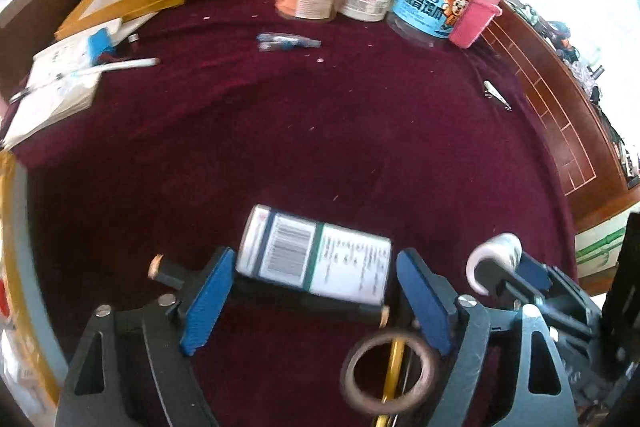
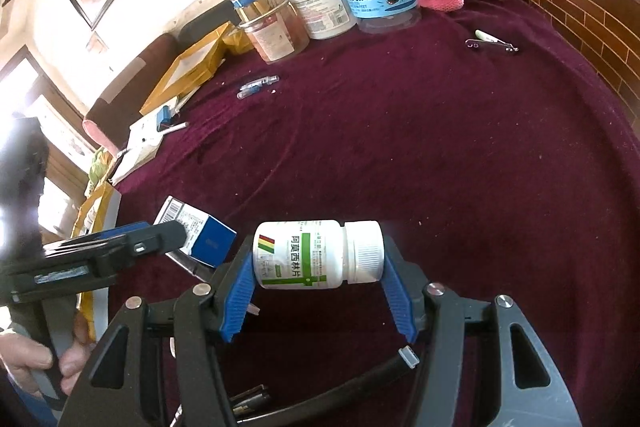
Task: Organize rigid objects
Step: 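Grasp the barcoded medicine box with the left gripper while the right grasps the green-labelled bottle, then carry the box with the left gripper over the tray while the right carries the bottle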
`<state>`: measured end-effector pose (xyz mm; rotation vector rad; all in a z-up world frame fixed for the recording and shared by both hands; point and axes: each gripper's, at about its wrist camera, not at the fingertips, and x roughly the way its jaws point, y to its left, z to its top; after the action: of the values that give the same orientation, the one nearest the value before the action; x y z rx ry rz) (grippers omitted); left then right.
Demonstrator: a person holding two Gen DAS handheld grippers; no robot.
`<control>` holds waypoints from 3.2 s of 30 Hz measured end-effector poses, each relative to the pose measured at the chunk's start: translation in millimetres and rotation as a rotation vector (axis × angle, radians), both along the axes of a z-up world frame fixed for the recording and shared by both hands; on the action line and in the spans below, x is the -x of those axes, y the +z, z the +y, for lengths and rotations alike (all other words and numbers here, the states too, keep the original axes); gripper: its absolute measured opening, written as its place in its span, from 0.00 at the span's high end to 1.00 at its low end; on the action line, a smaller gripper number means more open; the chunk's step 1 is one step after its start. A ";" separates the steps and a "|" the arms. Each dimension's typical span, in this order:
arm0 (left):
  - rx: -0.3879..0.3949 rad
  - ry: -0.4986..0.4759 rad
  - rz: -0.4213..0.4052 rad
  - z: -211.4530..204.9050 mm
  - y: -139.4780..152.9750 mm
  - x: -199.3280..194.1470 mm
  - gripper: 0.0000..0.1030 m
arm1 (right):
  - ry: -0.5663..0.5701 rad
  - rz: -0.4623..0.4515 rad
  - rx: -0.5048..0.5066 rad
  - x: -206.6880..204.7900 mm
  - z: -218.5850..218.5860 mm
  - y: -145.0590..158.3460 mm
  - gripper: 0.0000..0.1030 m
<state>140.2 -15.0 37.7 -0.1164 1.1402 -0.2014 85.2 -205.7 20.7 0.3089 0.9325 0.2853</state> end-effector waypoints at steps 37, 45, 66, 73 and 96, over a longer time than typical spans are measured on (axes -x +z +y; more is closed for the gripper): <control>0.015 0.001 -0.006 -14.6 -18.9 -8.9 0.66 | -0.084 -0.024 -0.045 4.8 -20.1 9.5 0.44; 0.051 0.014 -0.103 1.6 2.2 26.2 0.66 | -0.067 -0.031 -0.040 5.4 -15.0 9.4 0.44; -0.176 0.054 -0.351 34.3 22.0 123.5 0.65 | 0.174 -0.187 0.082 39.8 54.9 20.7 0.44; -0.179 0.087 -0.386 48.6 26.9 141.1 0.65 | 0.222 -0.239 0.112 48.5 69.8 22.4 0.44; -0.072 0.296 -0.504 149.3 74.3 194.3 0.65 | 0.463 -0.308 0.068 98.7 164.2 48.4 0.44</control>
<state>-54.1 134.4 112.0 -0.1584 0.6164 0.0741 -13.5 -41.5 69.1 -0.0211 0.6979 0.7042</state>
